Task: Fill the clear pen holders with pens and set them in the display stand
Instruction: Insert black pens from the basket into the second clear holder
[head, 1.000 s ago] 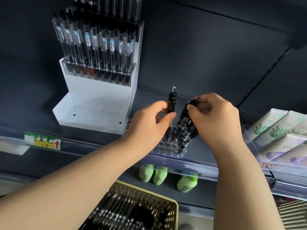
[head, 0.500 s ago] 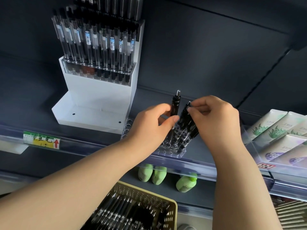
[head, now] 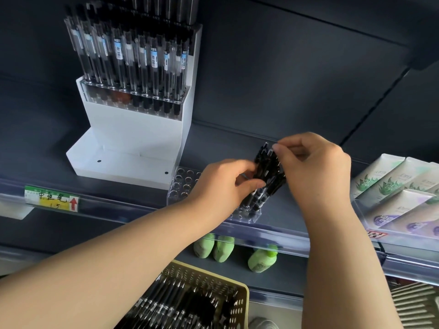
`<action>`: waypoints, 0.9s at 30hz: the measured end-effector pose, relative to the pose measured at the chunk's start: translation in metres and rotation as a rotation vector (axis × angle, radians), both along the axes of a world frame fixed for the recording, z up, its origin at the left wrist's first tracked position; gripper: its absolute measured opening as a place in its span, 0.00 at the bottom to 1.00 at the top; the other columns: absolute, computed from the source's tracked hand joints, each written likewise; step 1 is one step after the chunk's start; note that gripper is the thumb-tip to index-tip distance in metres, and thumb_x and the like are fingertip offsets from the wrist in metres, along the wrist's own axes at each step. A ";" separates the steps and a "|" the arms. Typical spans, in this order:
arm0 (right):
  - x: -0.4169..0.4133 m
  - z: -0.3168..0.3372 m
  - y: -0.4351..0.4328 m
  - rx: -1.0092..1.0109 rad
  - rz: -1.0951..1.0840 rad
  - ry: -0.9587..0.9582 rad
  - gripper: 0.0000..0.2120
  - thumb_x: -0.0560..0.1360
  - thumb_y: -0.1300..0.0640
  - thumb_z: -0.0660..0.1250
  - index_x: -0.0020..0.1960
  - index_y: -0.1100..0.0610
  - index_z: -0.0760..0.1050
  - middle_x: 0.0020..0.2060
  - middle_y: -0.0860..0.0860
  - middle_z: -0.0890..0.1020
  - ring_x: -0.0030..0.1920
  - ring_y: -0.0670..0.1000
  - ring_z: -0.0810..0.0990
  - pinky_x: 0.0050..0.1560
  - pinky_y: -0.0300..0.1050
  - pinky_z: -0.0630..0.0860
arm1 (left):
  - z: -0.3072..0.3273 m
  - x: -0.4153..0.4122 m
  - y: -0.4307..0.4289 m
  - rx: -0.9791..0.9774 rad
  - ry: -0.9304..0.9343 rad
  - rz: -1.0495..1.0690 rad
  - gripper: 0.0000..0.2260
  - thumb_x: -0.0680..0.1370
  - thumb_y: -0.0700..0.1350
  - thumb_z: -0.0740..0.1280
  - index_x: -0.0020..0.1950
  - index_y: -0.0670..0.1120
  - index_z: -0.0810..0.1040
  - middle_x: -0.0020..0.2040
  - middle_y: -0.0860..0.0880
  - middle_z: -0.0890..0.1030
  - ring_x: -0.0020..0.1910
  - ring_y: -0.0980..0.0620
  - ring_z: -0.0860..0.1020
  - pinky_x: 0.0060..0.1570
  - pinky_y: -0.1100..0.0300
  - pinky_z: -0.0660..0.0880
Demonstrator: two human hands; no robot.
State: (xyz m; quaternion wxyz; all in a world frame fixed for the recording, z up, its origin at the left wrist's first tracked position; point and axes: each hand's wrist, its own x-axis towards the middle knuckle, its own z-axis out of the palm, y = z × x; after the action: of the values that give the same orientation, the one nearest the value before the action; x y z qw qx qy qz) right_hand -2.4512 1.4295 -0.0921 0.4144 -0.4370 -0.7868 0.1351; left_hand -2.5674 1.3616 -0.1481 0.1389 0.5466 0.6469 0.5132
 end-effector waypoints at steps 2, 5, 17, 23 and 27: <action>0.003 0.000 0.001 -0.010 -0.011 0.002 0.05 0.70 0.53 0.71 0.37 0.46 0.77 0.31 0.40 0.78 0.40 0.48 0.80 0.44 0.44 0.75 | -0.006 0.001 0.003 -0.025 0.046 -0.006 0.09 0.69 0.45 0.75 0.48 0.45 0.83 0.36 0.56 0.78 0.31 0.60 0.74 0.38 0.73 0.69; 0.005 -0.001 0.002 -0.035 -0.015 -0.007 0.05 0.71 0.53 0.70 0.37 0.46 0.78 0.32 0.40 0.79 0.39 0.46 0.80 0.43 0.41 0.74 | -0.014 0.003 0.005 -0.111 0.100 -0.032 0.07 0.70 0.47 0.74 0.46 0.47 0.82 0.39 0.54 0.83 0.36 0.60 0.77 0.42 0.66 0.72; 0.009 0.008 -0.005 -0.033 -0.004 -0.010 0.05 0.71 0.55 0.70 0.40 0.46 0.78 0.30 0.36 0.76 0.36 0.38 0.77 0.39 0.25 0.68 | -0.022 -0.003 0.005 -0.244 0.065 -0.050 0.10 0.69 0.50 0.74 0.48 0.52 0.78 0.37 0.60 0.78 0.37 0.66 0.75 0.42 0.72 0.72; 0.004 0.003 -0.042 0.101 0.087 -0.103 0.05 0.71 0.59 0.70 0.46 0.53 0.80 0.34 0.42 0.79 0.45 0.53 0.78 0.46 0.46 0.74 | -0.019 -0.012 -0.013 -0.238 0.138 -0.036 0.07 0.71 0.47 0.72 0.45 0.53 0.76 0.39 0.59 0.77 0.36 0.64 0.75 0.40 0.73 0.71; -0.003 -0.023 -0.081 0.137 0.216 -0.269 0.05 0.70 0.62 0.70 0.46 0.57 0.81 0.36 0.53 0.82 0.42 0.58 0.76 0.42 0.52 0.74 | -0.021 -0.017 -0.036 -0.297 0.309 -0.012 0.08 0.73 0.41 0.64 0.41 0.56 0.72 0.38 0.58 0.73 0.39 0.59 0.73 0.39 0.74 0.65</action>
State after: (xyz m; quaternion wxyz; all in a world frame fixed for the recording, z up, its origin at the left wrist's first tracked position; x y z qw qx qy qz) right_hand -2.4545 1.3480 -0.1152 0.3175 -0.3351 -0.8847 0.0653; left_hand -2.5847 1.3258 -0.1687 0.1201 0.5963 0.7258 0.3213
